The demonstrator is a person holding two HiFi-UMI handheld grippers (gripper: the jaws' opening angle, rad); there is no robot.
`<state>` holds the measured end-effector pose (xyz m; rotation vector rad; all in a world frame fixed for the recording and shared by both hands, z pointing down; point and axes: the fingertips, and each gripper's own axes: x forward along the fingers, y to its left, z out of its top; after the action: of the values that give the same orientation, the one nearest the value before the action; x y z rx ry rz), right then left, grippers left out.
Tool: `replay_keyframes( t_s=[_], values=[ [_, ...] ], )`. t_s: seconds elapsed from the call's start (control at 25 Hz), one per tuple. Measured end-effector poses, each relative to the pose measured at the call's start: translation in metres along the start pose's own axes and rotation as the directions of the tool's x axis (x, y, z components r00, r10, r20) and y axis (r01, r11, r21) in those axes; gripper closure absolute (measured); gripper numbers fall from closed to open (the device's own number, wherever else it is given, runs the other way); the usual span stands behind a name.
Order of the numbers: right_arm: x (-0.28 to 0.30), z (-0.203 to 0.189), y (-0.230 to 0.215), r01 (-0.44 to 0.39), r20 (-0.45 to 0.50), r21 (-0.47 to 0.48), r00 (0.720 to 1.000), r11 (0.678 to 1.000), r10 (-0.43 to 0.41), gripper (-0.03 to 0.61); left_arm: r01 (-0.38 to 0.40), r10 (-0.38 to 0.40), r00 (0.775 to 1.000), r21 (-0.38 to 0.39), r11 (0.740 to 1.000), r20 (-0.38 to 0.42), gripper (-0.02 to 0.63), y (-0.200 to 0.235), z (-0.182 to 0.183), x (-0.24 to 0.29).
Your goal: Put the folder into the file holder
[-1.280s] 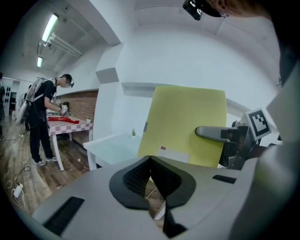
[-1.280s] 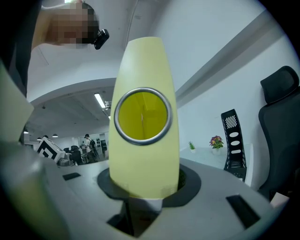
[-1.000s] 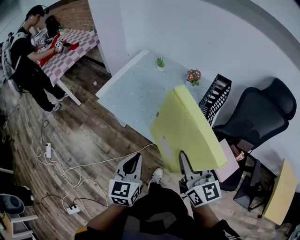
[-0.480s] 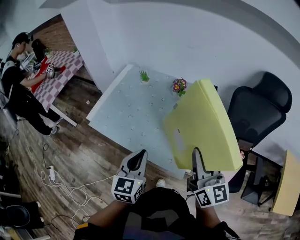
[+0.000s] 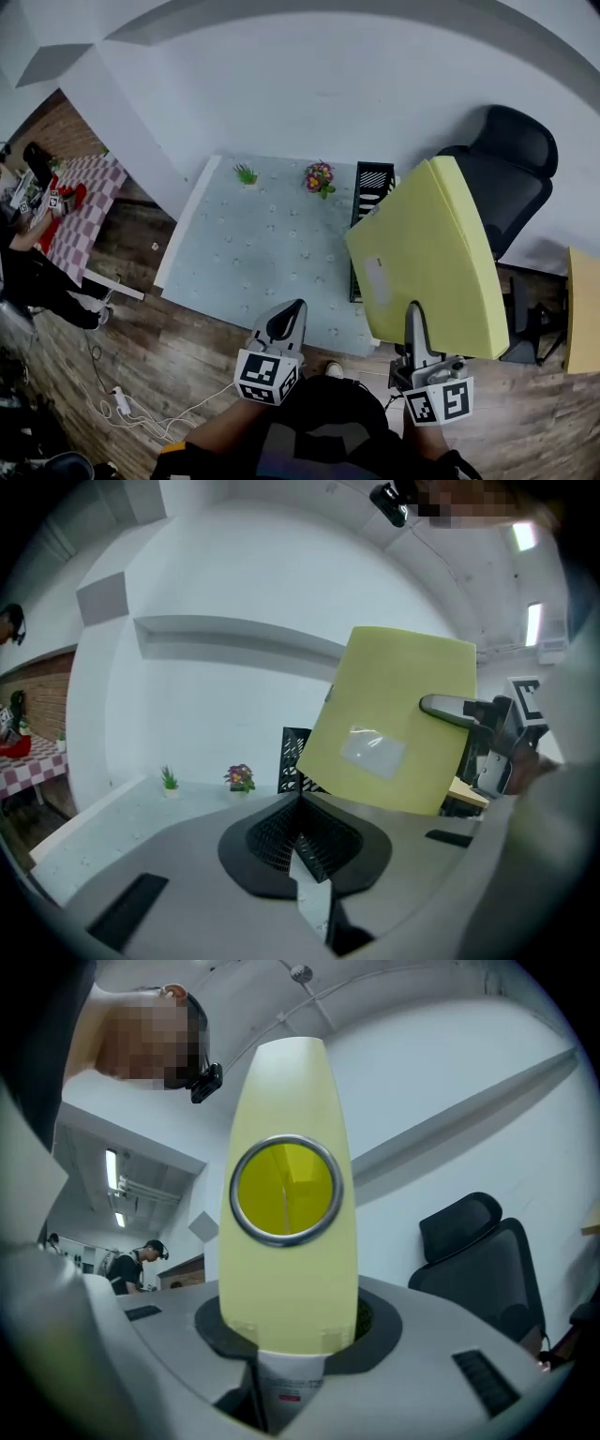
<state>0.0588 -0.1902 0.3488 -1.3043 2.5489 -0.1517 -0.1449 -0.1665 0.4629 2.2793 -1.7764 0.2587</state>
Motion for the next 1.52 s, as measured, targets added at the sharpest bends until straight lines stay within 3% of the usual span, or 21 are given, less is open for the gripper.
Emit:
replay_keyframes(
  t_s=[0.24, 0.52, 0.92, 1.52],
  values=[
    [0.003, -0.001, -0.004, 0.176, 0.009, -0.071, 0.984, 0.982, -0.175, 0.436, 0.167, -0.168, 0.986, 0.046, 0.985, 0.018, 0.604, 0.004, 0.022, 0.038],
    [0.03, -0.004, 0.005, 0.282, 0.0, -0.132, 0.959, 0.95, -0.284, 0.436, 0.275, -0.276, 0.961, 0.048, 0.96, 0.016, 0.604, 0.023, 0.036, 0.064],
    [0.075, -0.023, 0.01, 0.317, -0.009, -0.195, 0.946, 0.928, -0.325, 0.434, 0.334, -0.334, 0.943, 0.038, 0.942, 0.006, 0.604, 0.05, 0.037, 0.086],
    [0.105, -0.069, -0.012, 0.335, -0.033, -0.198, 0.937, 0.921, -0.348, 0.434, 0.333, -0.332, 0.943, 0.036, 0.942, -0.028, 0.604, 0.066, 0.029, 0.109]
  ],
)
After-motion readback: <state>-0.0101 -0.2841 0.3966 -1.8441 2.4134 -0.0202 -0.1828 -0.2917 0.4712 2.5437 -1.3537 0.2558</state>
